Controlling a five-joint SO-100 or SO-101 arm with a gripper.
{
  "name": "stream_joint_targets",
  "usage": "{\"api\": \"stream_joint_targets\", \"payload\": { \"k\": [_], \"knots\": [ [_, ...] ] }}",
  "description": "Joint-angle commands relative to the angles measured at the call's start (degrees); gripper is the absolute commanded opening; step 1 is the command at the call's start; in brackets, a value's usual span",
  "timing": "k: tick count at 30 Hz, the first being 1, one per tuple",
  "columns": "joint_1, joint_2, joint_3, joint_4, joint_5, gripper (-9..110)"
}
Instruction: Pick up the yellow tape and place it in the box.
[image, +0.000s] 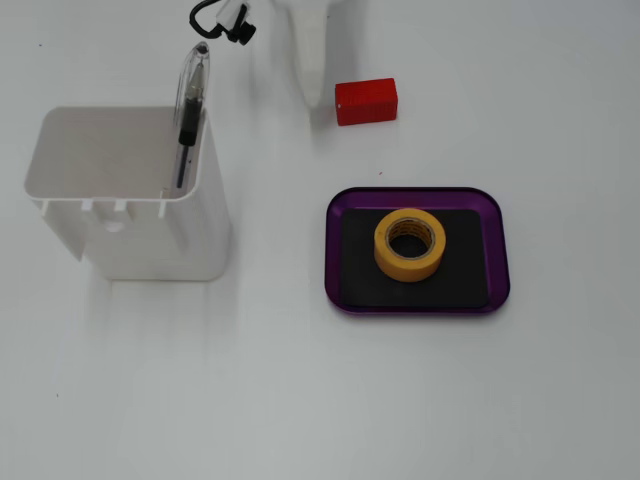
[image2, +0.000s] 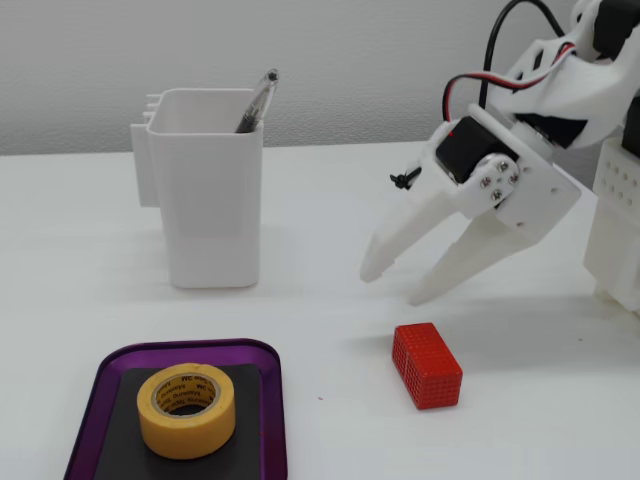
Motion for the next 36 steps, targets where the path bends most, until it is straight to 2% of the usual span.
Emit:
{"api": "stream_joint_targets", "payload": {
  "k": [1, 5, 13, 16, 19, 36],
  "knots": [
    [0.4, 6.8, 4.2, -0.4, 4.4, 14],
    [-0.3, 14.7, 8.8, 4.6, 10.1, 14],
    [-0.3, 25.0, 8.9, 15.4, 10.9, 14],
    [-0.3, 24.2, 8.8, 16.7, 10.9, 10],
    [-0.3, 24.0, 8.8, 17.5, 10.9, -2],
    [-0.3, 24.0, 8.9, 17.4, 10.5, 0]
  ]
}}
